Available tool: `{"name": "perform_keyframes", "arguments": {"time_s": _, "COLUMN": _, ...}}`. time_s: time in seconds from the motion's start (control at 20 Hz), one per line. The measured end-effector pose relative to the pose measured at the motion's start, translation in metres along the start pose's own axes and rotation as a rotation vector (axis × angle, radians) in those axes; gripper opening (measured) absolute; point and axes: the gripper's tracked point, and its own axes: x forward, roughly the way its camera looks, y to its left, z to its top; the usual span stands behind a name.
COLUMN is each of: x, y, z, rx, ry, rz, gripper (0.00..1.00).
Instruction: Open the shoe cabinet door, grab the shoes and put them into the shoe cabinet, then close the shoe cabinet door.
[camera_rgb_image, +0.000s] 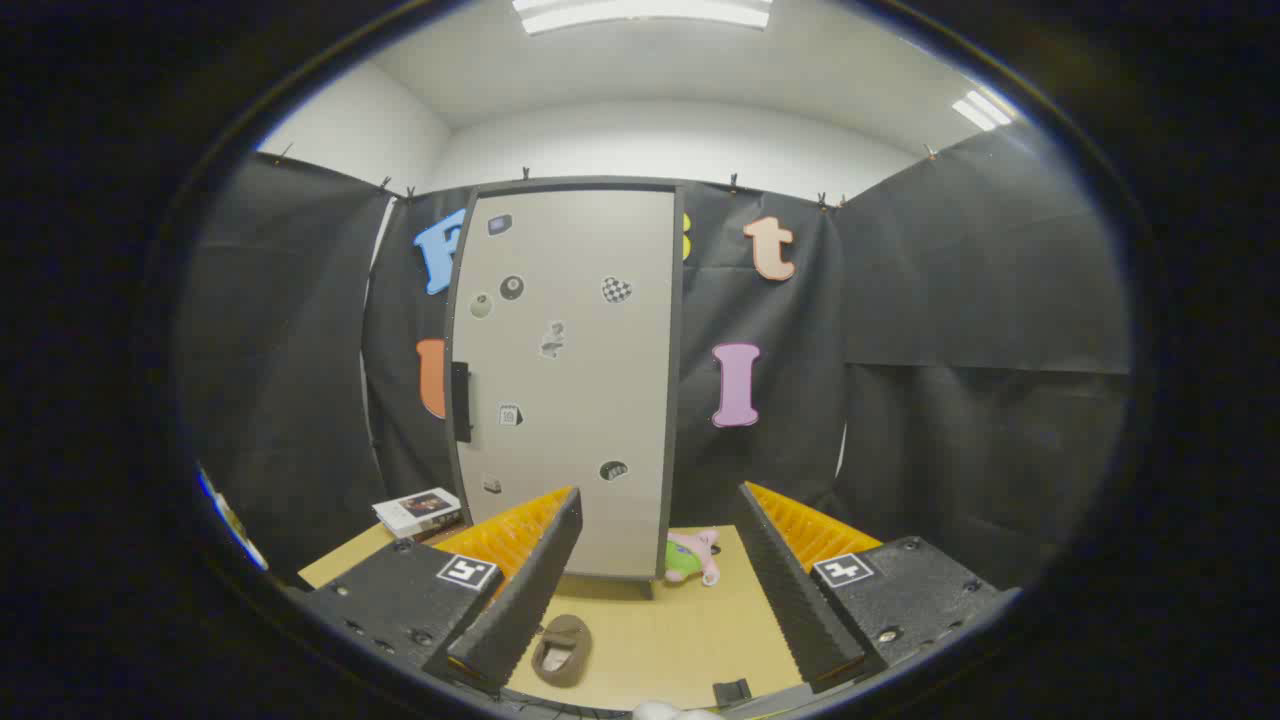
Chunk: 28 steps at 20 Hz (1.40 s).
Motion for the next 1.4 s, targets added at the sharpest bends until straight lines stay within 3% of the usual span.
{"name": "perform_keyframes", "arguments": {"time_s": 0.95, "x": 0.016, "y": 0.024, "z": -0.004, "rx": 0.039, "ry": 0.035, "rz": -0.033, "gripper": 1.00}}
{"name": "perform_keyframes", "arguments": {"time_s": 1.2, "x": 0.062, "y": 0.079, "z": -0.012, "rx": 0.032, "ry": 0.067, "rz": 0.030, "gripper": 1.00}}
{"name": "perform_keyframes", "arguments": {"time_s": 1.4, "x": 0.110, "y": 0.146, "z": -0.016, "rx": 0.057, "ry": 0.089, "rz": 0.148, "gripper": 1.00}}
